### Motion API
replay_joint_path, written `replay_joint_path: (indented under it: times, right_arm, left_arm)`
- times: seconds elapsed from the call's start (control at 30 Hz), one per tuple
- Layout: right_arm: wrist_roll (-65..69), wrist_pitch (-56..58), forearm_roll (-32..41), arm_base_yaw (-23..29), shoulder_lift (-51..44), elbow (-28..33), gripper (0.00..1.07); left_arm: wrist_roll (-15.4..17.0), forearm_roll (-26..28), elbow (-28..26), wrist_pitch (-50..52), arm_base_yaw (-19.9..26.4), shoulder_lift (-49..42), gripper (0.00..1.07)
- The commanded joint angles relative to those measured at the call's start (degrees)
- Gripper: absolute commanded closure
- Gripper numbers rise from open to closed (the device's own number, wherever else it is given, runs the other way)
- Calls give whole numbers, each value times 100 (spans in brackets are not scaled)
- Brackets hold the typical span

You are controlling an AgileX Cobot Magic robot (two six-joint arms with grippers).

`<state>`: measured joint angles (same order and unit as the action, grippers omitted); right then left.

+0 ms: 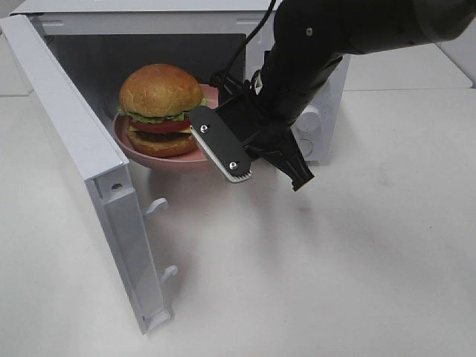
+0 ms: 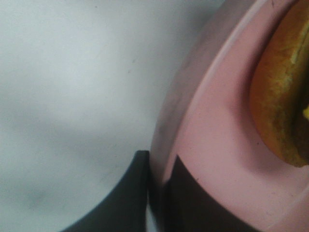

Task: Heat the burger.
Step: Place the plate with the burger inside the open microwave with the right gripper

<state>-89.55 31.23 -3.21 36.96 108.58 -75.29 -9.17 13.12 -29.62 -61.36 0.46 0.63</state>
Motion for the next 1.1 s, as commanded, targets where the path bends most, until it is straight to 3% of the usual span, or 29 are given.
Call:
replay_joint_path:
  times: [0.03,0.27,1.1]
  right_arm:
    - [476,-413,-344,-74,46,-292,107]
    - [842,-435,-676,-74,435,-791,107]
    - [1295,-115,-871,-74,1633,-2309,107]
  left_arm:
    - [29,11,6,-6,23,-11,9]
    - [29,11,6,-6,23,-11,9]
    - [29,11,6,-6,23,-11,9]
